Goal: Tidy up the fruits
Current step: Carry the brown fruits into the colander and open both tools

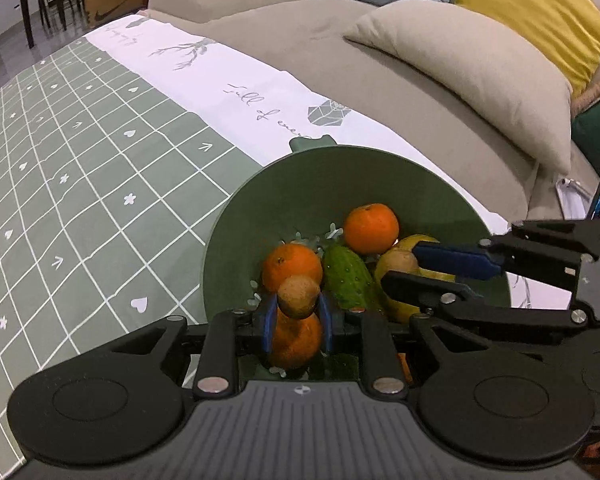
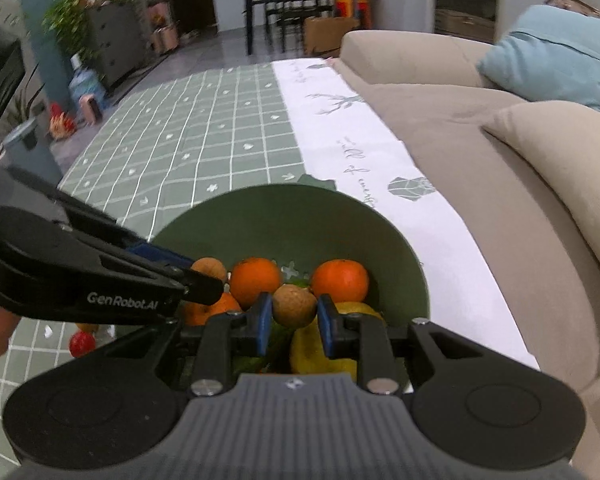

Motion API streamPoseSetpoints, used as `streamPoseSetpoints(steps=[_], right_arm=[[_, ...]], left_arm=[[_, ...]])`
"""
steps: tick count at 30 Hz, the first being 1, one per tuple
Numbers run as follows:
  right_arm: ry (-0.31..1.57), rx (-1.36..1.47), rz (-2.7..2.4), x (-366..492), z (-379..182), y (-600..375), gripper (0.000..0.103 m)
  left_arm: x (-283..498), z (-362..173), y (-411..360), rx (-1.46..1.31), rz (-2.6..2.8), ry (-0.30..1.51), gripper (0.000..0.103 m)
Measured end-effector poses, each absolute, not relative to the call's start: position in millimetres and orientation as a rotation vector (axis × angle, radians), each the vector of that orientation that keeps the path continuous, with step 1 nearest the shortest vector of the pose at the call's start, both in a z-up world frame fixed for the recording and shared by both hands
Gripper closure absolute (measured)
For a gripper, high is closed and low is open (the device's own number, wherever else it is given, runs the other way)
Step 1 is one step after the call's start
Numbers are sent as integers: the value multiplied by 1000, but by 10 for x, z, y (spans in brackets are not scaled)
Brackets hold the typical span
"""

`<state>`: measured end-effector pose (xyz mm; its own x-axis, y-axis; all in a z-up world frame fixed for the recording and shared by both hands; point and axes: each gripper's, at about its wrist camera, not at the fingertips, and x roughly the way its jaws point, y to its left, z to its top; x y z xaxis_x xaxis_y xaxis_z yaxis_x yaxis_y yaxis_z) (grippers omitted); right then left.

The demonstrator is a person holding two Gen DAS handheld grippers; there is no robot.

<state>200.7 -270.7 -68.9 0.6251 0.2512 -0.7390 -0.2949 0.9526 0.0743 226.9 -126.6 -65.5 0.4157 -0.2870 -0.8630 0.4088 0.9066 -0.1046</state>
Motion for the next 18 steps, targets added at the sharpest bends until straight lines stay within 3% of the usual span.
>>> streamPoseSetpoints(steps=[10, 15, 18], right_arm=[[852, -92, 353, 2156, -783, -2651, 83], [849, -60, 363, 2214, -765, -2658, 83], [850, -69, 360, 2308, -768, -2626, 83]], left_arm=[[2354, -721, -1232, 147, -434, 1065, 77], [2336, -612, -1129, 125, -402, 1031, 63], [2319, -500, -1033, 90, -386, 999, 62]])
